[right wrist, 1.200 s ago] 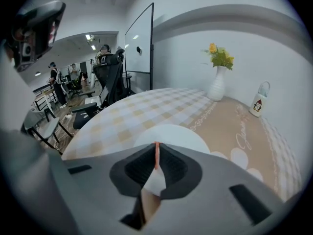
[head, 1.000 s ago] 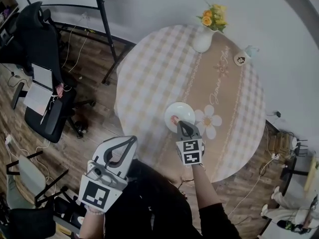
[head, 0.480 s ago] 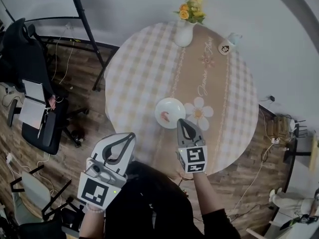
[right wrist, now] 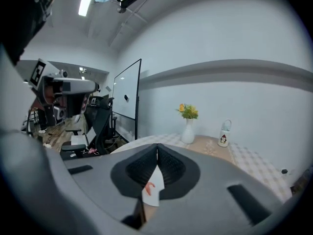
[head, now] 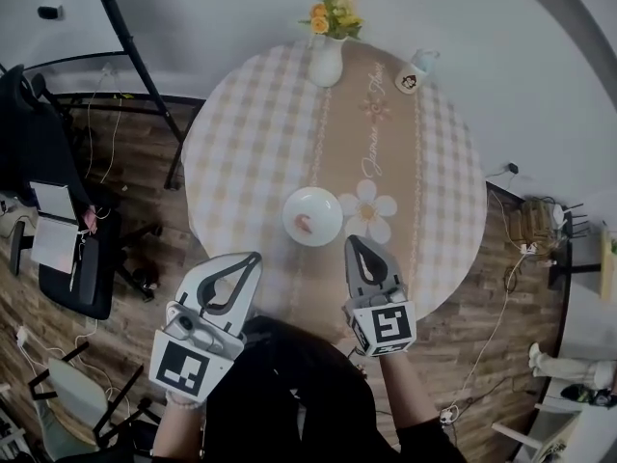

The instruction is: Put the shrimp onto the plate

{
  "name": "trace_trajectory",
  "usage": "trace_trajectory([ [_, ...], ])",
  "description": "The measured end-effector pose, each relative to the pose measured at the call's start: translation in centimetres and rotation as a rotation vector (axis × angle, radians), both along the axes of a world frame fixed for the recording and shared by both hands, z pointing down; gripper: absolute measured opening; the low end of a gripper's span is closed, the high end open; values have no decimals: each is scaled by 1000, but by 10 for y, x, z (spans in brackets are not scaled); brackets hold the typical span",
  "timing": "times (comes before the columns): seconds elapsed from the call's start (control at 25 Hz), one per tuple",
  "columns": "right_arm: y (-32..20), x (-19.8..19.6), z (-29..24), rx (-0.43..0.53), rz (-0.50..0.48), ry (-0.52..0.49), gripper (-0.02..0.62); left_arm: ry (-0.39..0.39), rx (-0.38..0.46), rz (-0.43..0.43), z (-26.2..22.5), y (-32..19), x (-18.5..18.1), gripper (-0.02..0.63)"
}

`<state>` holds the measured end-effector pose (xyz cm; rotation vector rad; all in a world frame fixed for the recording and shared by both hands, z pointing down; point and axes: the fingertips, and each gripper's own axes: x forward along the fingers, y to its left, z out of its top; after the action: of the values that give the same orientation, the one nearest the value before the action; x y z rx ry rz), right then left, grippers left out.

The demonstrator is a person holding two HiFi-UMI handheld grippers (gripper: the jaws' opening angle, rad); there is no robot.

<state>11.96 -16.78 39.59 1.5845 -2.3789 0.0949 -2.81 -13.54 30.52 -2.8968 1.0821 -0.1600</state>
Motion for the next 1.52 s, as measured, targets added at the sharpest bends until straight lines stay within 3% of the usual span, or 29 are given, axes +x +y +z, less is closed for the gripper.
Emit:
trace_trajectory([
  [0.56,34,17,-62,102,64,-59,0,17,36,70,-12,-8,23,0],
  [0.92,39,24,-82,169,80,-33,0,13,37,78,-10,-8,28,0],
  [1.52,36,15,-76,156,66,-32,0,1,35,79,-5,-10,28,0],
])
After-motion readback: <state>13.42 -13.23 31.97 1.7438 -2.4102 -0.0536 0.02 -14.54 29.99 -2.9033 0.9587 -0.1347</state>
